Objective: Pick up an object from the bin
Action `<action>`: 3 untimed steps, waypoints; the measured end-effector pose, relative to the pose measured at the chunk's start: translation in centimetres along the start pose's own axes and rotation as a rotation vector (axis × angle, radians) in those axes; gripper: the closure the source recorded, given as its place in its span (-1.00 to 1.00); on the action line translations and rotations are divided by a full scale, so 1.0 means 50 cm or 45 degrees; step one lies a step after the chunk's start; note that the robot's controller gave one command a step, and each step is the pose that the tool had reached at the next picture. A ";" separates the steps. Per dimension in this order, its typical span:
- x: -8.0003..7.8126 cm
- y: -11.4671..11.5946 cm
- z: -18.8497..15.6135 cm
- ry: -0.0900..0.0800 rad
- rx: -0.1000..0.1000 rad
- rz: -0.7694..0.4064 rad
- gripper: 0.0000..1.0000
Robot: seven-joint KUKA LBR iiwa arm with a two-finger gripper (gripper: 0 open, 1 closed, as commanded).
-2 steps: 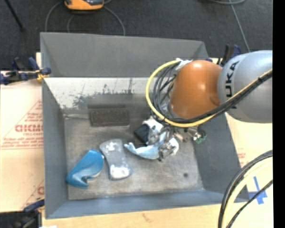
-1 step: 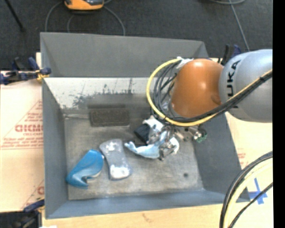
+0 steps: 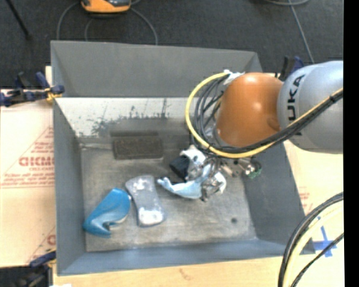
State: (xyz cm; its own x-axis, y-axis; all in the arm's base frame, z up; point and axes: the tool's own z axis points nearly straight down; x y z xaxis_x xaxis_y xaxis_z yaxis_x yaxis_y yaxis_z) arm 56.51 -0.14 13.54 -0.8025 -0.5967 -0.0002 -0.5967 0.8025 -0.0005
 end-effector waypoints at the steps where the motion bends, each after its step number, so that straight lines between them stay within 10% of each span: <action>1: 0.001 0.000 -0.015 0.002 -0.002 0.002 1.00; 3: 0.000 0.000 -0.059 0.001 -0.001 0.004 1.00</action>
Offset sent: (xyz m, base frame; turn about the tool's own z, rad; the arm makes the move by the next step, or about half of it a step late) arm 0.0001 0.0002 0.0089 0.0000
